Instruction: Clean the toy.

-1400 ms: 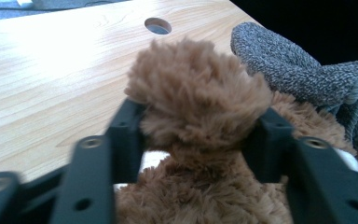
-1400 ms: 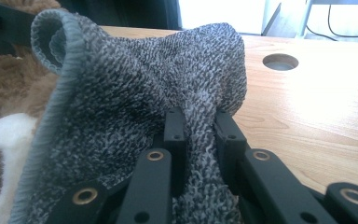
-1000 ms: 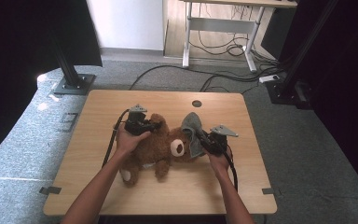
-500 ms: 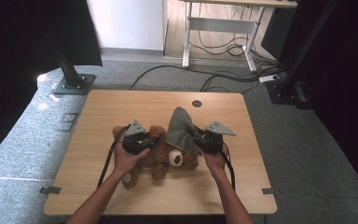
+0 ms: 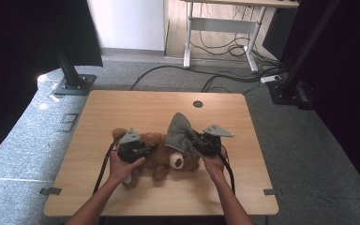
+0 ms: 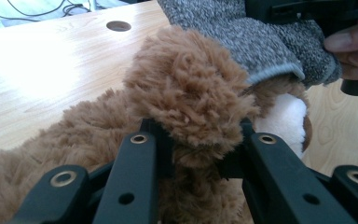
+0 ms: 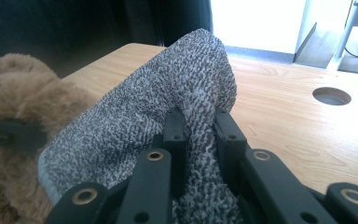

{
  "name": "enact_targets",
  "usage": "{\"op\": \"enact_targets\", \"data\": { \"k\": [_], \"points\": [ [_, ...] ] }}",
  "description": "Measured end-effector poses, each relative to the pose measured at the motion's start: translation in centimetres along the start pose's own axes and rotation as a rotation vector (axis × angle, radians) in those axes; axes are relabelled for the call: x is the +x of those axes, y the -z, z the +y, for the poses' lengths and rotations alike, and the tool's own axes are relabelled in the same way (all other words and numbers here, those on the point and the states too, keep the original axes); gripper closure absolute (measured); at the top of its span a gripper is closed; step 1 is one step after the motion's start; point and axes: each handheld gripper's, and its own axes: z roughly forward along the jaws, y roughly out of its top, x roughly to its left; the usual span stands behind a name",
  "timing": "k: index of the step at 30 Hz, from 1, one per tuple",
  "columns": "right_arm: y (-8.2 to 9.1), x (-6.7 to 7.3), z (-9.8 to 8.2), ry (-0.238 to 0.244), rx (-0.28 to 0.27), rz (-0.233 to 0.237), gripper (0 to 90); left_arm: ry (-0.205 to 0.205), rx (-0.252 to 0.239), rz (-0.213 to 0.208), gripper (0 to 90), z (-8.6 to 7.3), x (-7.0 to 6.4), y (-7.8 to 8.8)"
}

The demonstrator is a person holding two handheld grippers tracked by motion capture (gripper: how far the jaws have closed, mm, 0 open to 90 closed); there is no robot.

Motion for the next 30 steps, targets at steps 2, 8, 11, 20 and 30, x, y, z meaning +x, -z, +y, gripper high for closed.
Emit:
{"op": "enact_targets", "data": {
  "k": [2,8,11,20,30],
  "points": [
    [0.2,0.0,0.0,-0.003,-0.008,-0.002,78.3,-0.003,-0.005,-0.001,71.8,-0.3,-0.2,0.2],
    [0.9,0.1,-0.4,-0.001,-0.027,0.003,78.2,-0.038,-0.021,0.002,73.0,-1.6,-1.3,0.8],
    [1.4,0.0,-0.5,-0.013,-0.035,0.009,78.2,-0.042,-0.029,-0.003,74.1,-2.8,-1.9,1.4],
    [1.6,0.2,-0.4,-0.026,-0.028,0.037,78.0,-0.021,-0.021,-0.032,76.6,-4.8,-2.6,2.0],
    [1.5,0.6,-1.7,-0.033,0.004,0.064,78.2,-0.026,-0.009,-0.006,79.0,-6.2,-3.0,2.1]
  ]
}}
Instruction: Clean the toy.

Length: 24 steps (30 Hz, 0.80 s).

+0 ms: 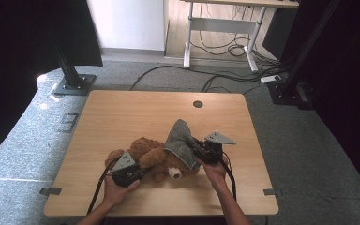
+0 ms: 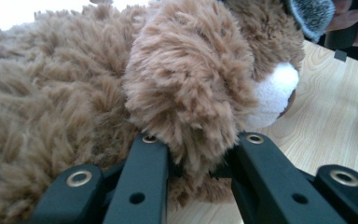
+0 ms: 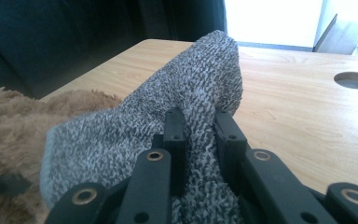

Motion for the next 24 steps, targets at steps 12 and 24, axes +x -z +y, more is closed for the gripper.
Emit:
{"op": "enact_targets", "data": {
  "k": [12,24],
  "points": [
    [0.0,2.7,1.4,0.030,-0.017,0.101,78.3,0.001,0.052,0.017,81.8,-0.8,-0.2,-0.5],
    [-0.2,4.9,-1.7,0.070,0.050,0.140,80.2,-0.025,0.088,0.014,82.4,-0.9,-0.2,-1.2]
  ]
}}
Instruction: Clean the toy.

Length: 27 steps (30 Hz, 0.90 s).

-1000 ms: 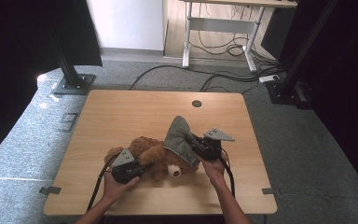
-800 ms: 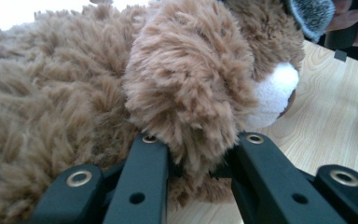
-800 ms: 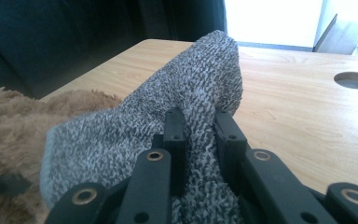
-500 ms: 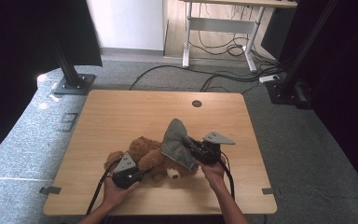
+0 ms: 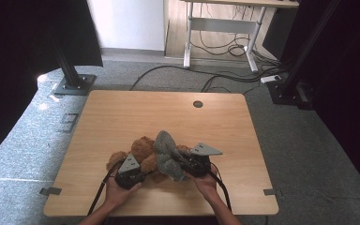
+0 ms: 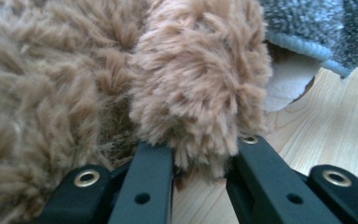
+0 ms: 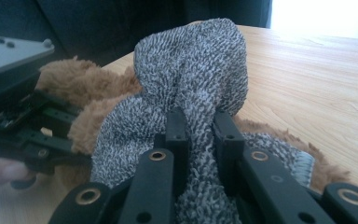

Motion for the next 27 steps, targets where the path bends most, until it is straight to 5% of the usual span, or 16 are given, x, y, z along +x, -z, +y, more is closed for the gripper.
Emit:
{"op": "enact_targets", "data": {
  "k": [27],
  "points": [
    [-1.4,-3.2,0.1,-0.006,-0.065,-0.087,80.3,0.019,-0.002,0.029,82.7,2.2,1.8,-3.0]
  ]
}}
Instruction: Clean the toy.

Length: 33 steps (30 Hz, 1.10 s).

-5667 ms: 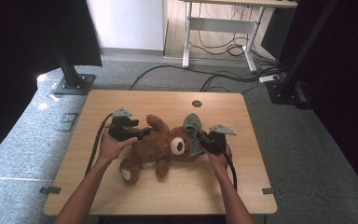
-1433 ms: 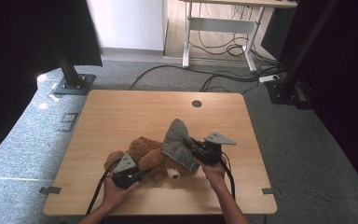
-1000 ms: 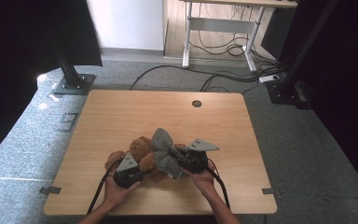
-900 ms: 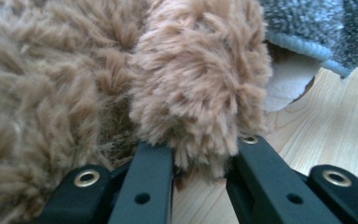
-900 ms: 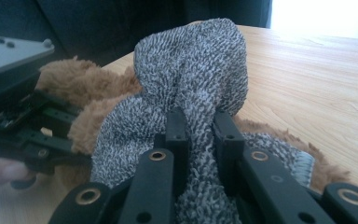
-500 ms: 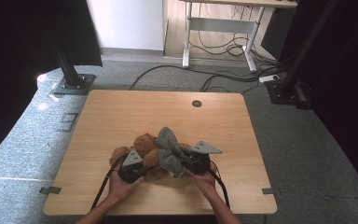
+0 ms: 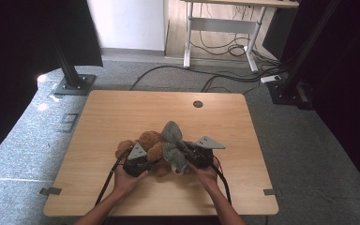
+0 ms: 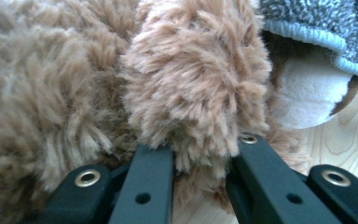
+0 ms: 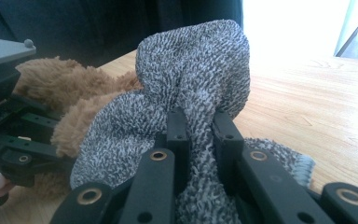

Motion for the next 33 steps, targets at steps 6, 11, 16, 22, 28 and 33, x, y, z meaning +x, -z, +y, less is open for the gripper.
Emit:
{"op": "enact_targets", "data": {
  "k": [6,11,16,22,28,33],
  "points": [
    [0.1,1.0,1.4,-0.014,-0.023,0.032,80.1,0.011,-0.003,-0.004,82.7,-0.4,-0.2,0.5],
    [-1.3,3.2,4.0,0.024,-0.025,0.084,80.1,0.011,-0.001,-0.004,82.6,-0.6,-0.4,0.8],
    [-4.3,5.3,5.1,0.030,0.039,0.139,79.7,0.012,0.005,-0.002,82.6,-0.9,-0.7,1.1],
    [-6.4,5.3,3.9,0.018,0.194,0.083,79.5,0.002,0.020,-0.001,82.6,-1.4,-1.1,1.4],
    [-3.6,4.5,3.5,0.075,0.209,-0.025,79.5,0.002,0.024,-0.003,82.7,-1.6,-1.2,1.5],
    [-0.7,2.9,2.7,0.045,0.186,-0.050,79.5,0.000,0.024,-0.005,82.8,-1.6,-1.3,1.5]
  ]
}}
